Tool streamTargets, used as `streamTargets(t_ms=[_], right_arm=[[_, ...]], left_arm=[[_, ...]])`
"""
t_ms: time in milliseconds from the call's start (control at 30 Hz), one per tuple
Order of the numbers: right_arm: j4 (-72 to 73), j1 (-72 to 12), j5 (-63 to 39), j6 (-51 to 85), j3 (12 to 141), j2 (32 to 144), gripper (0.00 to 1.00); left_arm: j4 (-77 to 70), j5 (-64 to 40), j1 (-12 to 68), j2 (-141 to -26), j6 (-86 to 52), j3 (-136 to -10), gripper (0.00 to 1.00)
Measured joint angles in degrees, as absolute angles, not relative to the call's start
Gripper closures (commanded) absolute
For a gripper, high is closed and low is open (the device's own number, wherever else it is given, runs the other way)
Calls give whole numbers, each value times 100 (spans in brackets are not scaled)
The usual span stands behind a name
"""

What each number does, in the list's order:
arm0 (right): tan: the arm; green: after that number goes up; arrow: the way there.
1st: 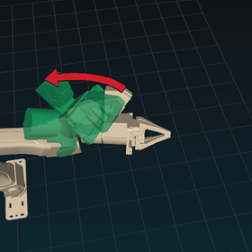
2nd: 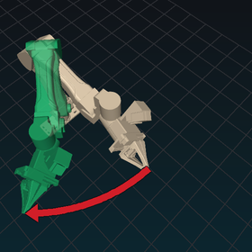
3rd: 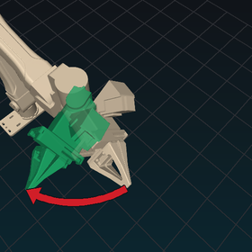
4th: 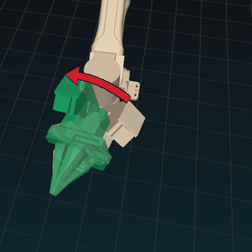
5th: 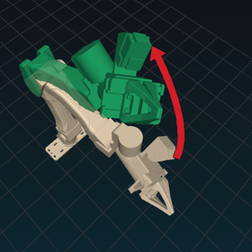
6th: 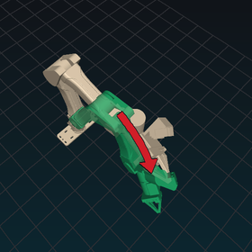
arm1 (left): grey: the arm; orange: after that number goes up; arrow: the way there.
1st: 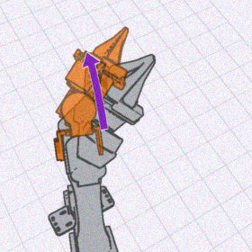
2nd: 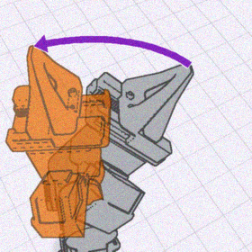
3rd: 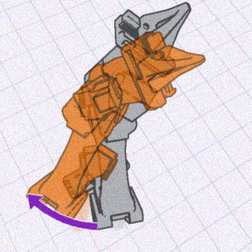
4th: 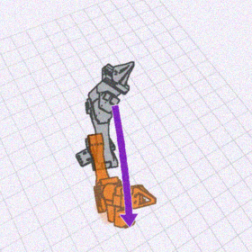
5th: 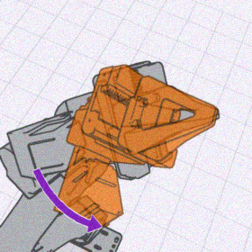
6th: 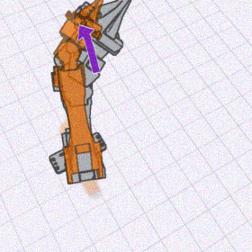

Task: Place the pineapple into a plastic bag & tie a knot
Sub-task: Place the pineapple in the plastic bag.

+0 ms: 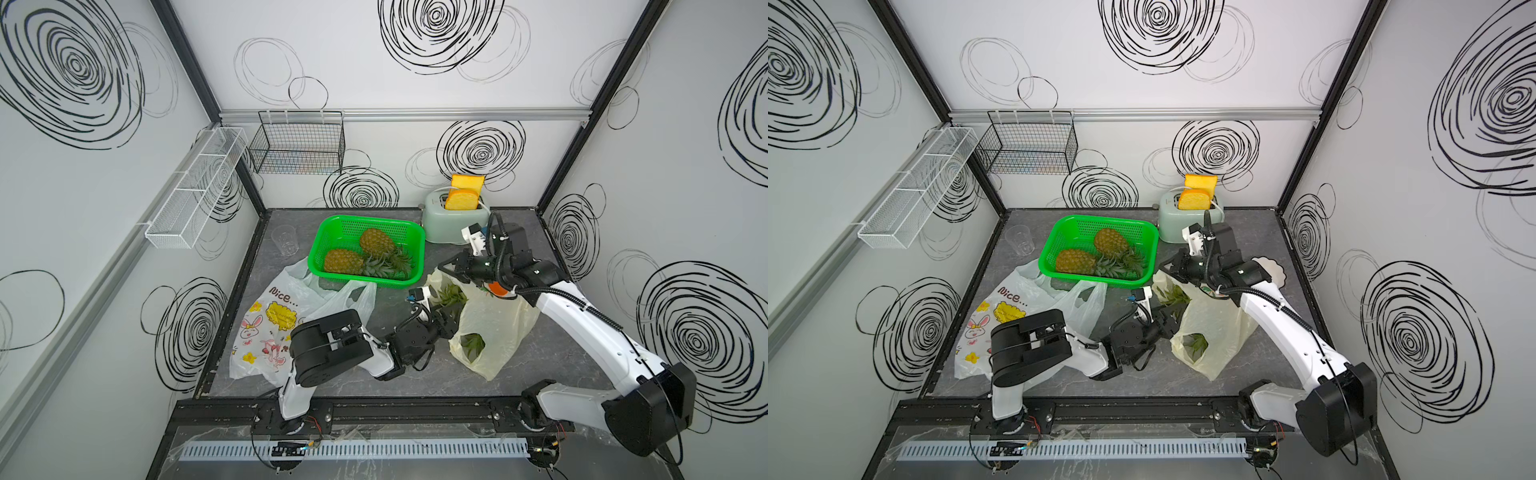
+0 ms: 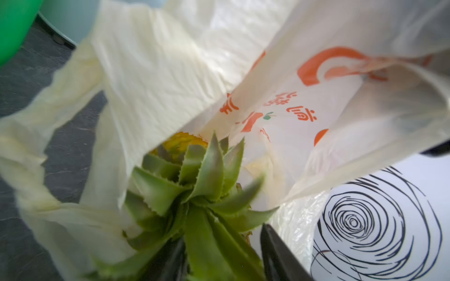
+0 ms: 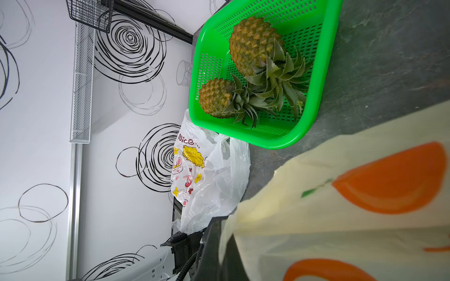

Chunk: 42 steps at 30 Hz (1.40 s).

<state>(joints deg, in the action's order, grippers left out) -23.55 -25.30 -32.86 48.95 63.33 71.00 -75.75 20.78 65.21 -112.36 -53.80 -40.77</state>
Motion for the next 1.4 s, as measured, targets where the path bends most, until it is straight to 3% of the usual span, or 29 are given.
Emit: streamTargets(t_ms=[200,567,700,867,1033,1400], right_arm=[[-2355,-2495,-3284,4884,6248,7100,100],[-2689,-2401,-3216,4353,6250,7105,100],[-3015,-2403,-3229,3924,6309,7124,100],[-3520,-2453,-3321,3336,6504,7131,100],[-3935,-2679,-3463,2867,6748,7214,100],[-4477,-3131,-3634,2287,7028,7367,100]], left_arm=[[-7120,1710,6504,-10871,-4998,-3771,0],[-5999,764,6243,-7992,-3028,-2178,1],[-5120,40,5555,-7284,-1951,-2204,1],[-4027,-1070,4466,-7428,-832,-2596,1],[-3245,-1927,4119,-8060,301,-3148,4],[-3006,-2215,3741,-8613,1343,-3730,5]])
